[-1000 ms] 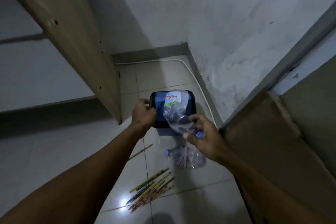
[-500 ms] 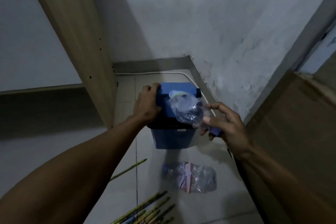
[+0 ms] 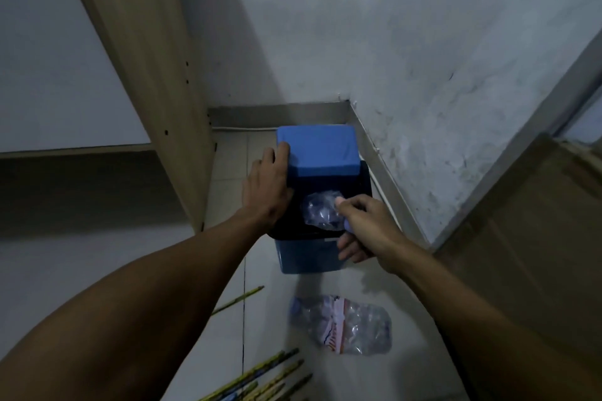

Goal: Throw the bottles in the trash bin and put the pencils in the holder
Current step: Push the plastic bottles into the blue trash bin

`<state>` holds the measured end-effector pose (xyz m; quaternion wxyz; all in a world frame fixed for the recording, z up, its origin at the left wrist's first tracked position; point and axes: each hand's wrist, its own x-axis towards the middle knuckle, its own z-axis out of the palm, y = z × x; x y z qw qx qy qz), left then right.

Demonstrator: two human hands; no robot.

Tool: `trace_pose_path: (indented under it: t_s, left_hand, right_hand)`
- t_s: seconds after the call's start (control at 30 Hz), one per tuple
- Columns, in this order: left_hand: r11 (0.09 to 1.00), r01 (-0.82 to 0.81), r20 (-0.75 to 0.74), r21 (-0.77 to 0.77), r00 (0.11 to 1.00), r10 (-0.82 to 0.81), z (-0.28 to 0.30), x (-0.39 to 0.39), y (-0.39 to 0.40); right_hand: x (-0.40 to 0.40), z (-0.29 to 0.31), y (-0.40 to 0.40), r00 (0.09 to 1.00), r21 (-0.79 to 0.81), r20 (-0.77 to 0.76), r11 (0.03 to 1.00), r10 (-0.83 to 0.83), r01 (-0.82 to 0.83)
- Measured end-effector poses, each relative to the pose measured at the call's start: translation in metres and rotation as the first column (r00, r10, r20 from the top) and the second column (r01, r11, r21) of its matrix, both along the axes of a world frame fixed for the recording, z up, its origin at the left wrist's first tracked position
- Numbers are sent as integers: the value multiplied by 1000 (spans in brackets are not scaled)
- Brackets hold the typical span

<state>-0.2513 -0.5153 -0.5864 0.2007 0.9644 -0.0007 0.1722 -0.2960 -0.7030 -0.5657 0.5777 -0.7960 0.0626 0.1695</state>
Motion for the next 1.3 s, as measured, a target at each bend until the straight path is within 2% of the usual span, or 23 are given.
trace_pose_path:
  t_s: [0.13,0.23,0.43,0.53,0.6,0.63,0.7,0.73,0.8,0.87,0.9,0.97,1.03,1.2,1.3]
  left_hand:
    - [999,15,15,-36,1000,-14,-3,-1,0]
    - [997,19,38,-70,999,-16,-5,-2,0]
    - [996,26,56,-88,998,-21,-5,-3,-1]
    - [994,27,50,-104,998,-22,-6,-6,-2]
    - [994,31,49,-103,998,-26,-6,-6,-1]
    - [995,31,51,-98,998,-26,-5,-7,-1]
    - [996,32,58,-89,998,-27,-4,-7,0]
    - [996,30,59,-87,998,-25,-4,-7,-1]
    - [996,20,58,-83,998,-15,-5,-7,-2]
    - [996,11,56,-86,998,-7,-6,-7,-2]
    - [996,12,54,-93,999,-7,-7,-7,-2]
    - [994,16,55,-104,998,-10,-7,-6,-2]
    - [995,13,63,-104,998,-7,-8,-6,-2]
    - [994,1,82,-110,997,9,-9,-6,-4]
    - [994,-1,88,-112,996,10,-10,-6,-4]
  right_hand:
    - [16,-11,14,997,-161,15,984,-75,76]
    - [22,-14,18,991,-220,59,967,-119,129]
    - [20,-21,14,986,-164,102,976,-130,145]
    - [12,-32,5,935,-98,330,981,-129,170]
    - [1,-46,-6,879,-138,475,983,-40,120]
    - [-6,-58,-13,870,-186,493,980,30,71]
    - [-18,-84,-26,896,-353,397,934,198,-50]
    - [-25,-100,-34,913,-475,288,871,290,-126]
    - [-37,-130,-47,902,-696,-7,645,432,-315]
    - [-44,-157,-57,825,-764,-266,412,499,-496]
    - [-47,-167,-61,790,-773,-332,332,516,-541]
    - [-50,-182,-66,754,-779,-392,245,528,-577]
    - [-52,-191,-70,749,-791,-383,225,541,-568]
    - [-57,-190,-73,765,-765,-302,333,569,-550]
    - [-55,-170,-68,775,-724,-247,420,582,-546]
